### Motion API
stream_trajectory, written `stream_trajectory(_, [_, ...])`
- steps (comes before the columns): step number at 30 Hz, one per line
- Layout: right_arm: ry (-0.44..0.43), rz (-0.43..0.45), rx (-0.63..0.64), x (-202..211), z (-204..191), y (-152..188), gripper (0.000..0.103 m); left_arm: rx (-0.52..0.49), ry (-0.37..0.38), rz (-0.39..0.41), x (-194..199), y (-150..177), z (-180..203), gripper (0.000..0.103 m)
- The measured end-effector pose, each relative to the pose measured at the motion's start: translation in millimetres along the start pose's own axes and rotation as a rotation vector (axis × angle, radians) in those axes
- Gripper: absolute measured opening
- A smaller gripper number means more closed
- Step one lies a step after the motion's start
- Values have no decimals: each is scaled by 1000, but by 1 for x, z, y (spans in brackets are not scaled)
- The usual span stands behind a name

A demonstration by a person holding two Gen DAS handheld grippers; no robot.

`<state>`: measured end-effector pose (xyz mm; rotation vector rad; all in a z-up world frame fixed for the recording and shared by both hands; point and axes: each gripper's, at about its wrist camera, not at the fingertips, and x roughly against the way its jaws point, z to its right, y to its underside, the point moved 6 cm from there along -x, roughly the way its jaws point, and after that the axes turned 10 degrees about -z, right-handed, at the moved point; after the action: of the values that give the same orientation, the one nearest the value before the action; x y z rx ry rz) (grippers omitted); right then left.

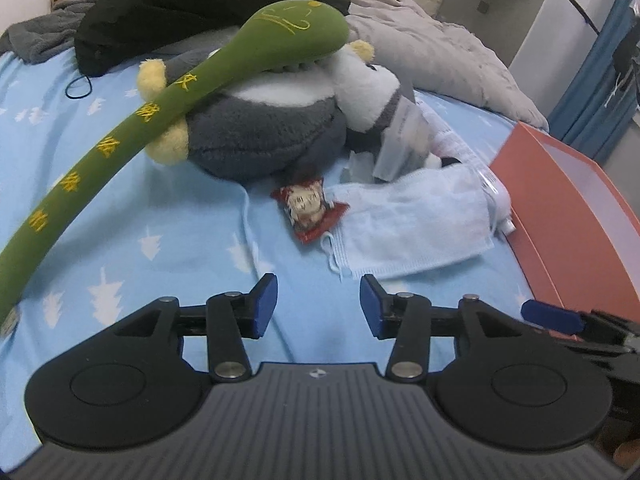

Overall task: Organize soft objects
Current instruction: 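Close the right tool on the white face mask while the left tool grasps the red candy packet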

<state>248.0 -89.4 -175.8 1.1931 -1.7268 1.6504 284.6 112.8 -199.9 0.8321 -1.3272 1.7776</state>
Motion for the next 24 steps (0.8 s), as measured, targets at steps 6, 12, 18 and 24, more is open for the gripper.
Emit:
stream_trajectory(6, [-31,-15,-44,-34,0,-19,72,43,45,15,-27,-24,-7,59])
stream_trajectory(12, [-71,-34,-133,-63,6,-33,71,108,100,18,-52,-39,-11,61])
stream_trajectory(18, [-120,-40,-190,-79,12,-39,53,186,139,42,-65,-49,-16,61])
stream_trajectory(24, [-169,-64,-233,-90,14,-42,20,253,137,51,-77,-53,-23,57])
